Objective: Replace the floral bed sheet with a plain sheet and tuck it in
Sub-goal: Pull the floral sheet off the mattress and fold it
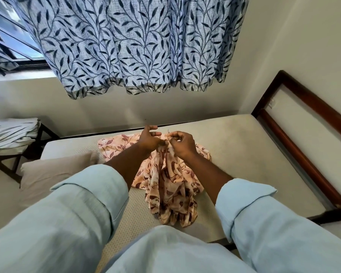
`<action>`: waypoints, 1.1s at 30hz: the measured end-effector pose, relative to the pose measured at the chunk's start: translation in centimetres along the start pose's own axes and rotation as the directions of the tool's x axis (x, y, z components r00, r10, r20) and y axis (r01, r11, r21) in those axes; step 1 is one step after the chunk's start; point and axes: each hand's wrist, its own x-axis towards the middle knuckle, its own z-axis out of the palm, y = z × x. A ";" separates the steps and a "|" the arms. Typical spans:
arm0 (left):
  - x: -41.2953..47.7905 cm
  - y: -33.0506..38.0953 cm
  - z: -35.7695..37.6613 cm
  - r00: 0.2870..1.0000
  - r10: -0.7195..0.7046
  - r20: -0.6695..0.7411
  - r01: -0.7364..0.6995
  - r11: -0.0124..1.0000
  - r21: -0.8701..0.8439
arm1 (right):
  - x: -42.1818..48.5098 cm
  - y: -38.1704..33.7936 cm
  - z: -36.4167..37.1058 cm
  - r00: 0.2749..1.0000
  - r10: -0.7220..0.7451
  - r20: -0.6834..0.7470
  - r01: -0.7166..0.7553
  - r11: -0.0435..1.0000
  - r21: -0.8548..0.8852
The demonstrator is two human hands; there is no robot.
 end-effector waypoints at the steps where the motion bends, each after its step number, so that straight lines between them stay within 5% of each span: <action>1: 0.2 -0.1 0.0 1.000 -0.012 0.000 0.012 0.999 -0.037 | 0.0 0.0 -0.1 1.000 -0.002 0.004 0.002 1.000 -0.003; 8: 0.0 0.1 -0.1 0.988 -0.143 0.053 0.152 0.956 -0.250 | -0.4 -0.2 -0.5 0.998 -0.055 0.043 0.056 0.998 -0.024; 14: -0.2 0.3 -0.1 0.979 -0.193 0.071 0.204 0.956 -0.211 | -0.5 -0.2 -0.2 0.997 -0.079 -0.021 0.078 0.995 -0.068; 28: 0.0 0.5 0.3 0.991 -0.089 0.097 0.108 0.969 -0.222 | -0.2 0.3 -0.3 0.994 -0.059 0.093 0.070 0.990 -0.124; 33: 0.7 0.2 0.0 0.992 -0.129 -0.008 0.125 0.973 -0.196 | -0.3 0.2 -0.4 0.991 0.021 0.135 -0.011 0.997 -0.079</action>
